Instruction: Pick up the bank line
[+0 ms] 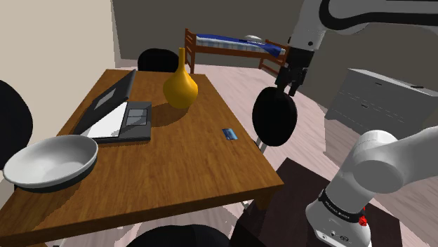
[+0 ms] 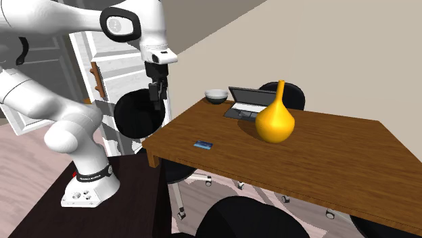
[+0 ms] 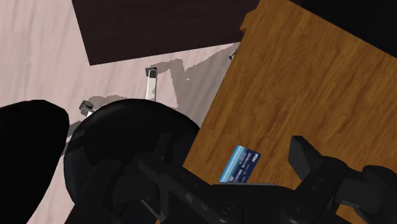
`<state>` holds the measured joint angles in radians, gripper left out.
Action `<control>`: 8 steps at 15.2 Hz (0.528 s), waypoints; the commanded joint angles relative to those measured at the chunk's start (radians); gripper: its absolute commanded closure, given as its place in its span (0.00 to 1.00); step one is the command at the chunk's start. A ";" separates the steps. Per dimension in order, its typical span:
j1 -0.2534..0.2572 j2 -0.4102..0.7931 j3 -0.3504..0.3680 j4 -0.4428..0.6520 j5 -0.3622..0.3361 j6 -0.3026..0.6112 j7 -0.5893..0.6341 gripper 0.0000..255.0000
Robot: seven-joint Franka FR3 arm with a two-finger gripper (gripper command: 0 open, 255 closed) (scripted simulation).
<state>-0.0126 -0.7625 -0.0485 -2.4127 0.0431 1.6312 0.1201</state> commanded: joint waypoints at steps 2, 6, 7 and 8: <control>0.000 0.053 0.006 0.017 0.012 0.008 0.021 0.00; 0.001 0.262 0.021 0.092 0.061 0.031 0.099 0.00; 0.001 0.314 0.024 0.113 0.073 0.034 0.117 0.00; 0.001 0.366 0.026 0.135 0.085 0.037 0.134 0.00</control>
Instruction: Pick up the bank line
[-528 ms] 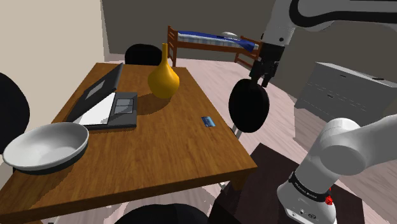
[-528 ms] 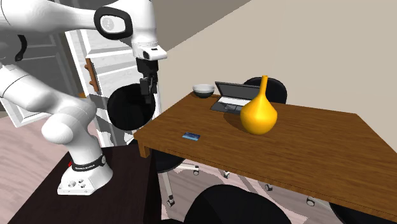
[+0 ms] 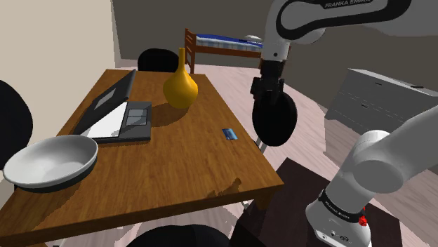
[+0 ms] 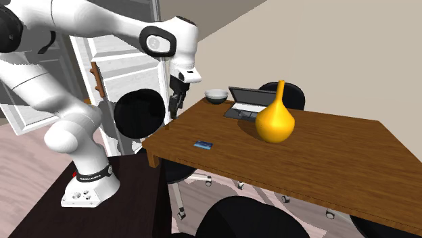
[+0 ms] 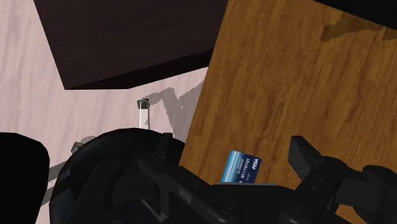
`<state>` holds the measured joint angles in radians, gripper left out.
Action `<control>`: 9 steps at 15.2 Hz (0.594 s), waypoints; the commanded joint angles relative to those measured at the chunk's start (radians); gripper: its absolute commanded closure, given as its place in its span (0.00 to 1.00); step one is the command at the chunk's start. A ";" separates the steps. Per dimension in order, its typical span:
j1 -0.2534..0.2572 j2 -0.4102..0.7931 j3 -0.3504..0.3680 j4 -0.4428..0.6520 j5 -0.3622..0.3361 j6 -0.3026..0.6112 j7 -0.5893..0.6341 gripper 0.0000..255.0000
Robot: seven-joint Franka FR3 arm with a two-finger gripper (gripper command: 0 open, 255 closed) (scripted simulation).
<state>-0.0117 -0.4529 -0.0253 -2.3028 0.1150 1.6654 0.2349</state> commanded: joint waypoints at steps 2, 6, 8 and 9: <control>0.001 0.160 0.005 0.070 0.038 0.005 0.053 0.00; 0.003 0.362 0.005 0.170 0.090 0.001 0.113 0.00; 0.002 0.462 0.004 0.223 0.118 -0.007 0.140 0.00; 0.001 0.511 0.003 0.250 0.132 -0.011 0.154 0.00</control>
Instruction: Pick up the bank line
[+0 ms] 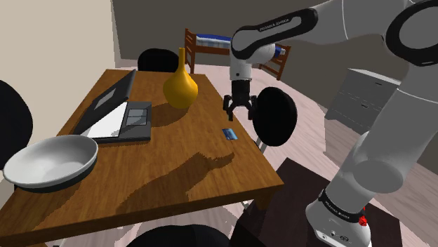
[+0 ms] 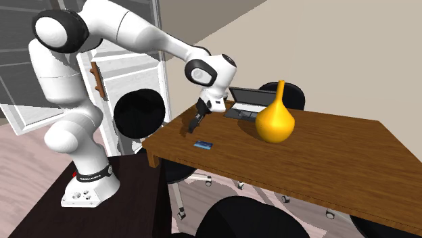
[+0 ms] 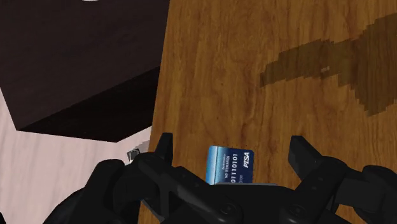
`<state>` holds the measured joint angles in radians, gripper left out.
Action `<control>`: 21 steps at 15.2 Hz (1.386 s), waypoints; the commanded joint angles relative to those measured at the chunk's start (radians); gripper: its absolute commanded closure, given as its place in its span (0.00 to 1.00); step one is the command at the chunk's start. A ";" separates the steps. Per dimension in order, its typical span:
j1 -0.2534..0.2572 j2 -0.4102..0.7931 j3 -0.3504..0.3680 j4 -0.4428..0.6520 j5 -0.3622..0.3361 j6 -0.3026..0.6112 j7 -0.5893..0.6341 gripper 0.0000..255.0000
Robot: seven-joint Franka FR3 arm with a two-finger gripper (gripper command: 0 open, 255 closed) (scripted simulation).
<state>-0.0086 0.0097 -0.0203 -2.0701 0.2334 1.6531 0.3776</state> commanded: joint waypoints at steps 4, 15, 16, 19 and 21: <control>-0.004 0.176 -0.002 0.081 0.051 -0.002 0.040 0.00; -0.002 0.220 -0.001 0.048 0.056 0.073 0.021 1.00; -0.002 0.220 -0.001 0.048 0.056 0.073 0.021 1.00; -0.002 0.220 -0.001 0.048 0.056 0.073 0.021 1.00; -0.002 0.220 -0.001 0.048 0.056 0.073 0.021 1.00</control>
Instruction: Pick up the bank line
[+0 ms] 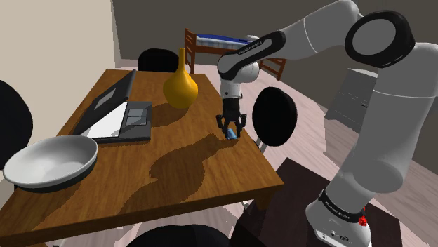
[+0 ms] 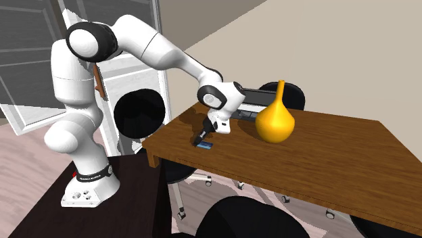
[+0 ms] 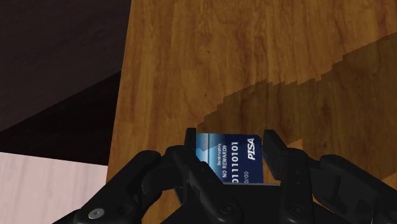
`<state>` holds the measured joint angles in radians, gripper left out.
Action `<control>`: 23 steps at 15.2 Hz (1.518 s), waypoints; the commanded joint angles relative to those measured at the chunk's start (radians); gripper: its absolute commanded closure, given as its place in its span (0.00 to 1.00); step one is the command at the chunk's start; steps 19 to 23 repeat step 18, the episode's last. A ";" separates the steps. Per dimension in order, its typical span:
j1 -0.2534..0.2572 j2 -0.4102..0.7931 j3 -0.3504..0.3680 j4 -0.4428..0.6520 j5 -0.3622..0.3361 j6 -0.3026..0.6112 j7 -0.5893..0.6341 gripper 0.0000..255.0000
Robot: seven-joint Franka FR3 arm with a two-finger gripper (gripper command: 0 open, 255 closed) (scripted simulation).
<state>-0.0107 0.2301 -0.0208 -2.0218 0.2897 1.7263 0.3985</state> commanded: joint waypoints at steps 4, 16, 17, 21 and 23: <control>-0.001 -0.021 -0.001 0.014 -0.003 -0.034 0.008 1.00; -0.005 -0.091 -0.003 0.089 -0.009 -0.174 0.045 1.00; -0.005 -0.092 -0.003 0.090 -0.009 -0.176 0.045 1.00; -0.005 -0.091 -0.003 0.090 -0.009 -0.176 0.045 1.00; -0.005 -0.091 -0.003 0.090 -0.009 -0.176 0.045 1.00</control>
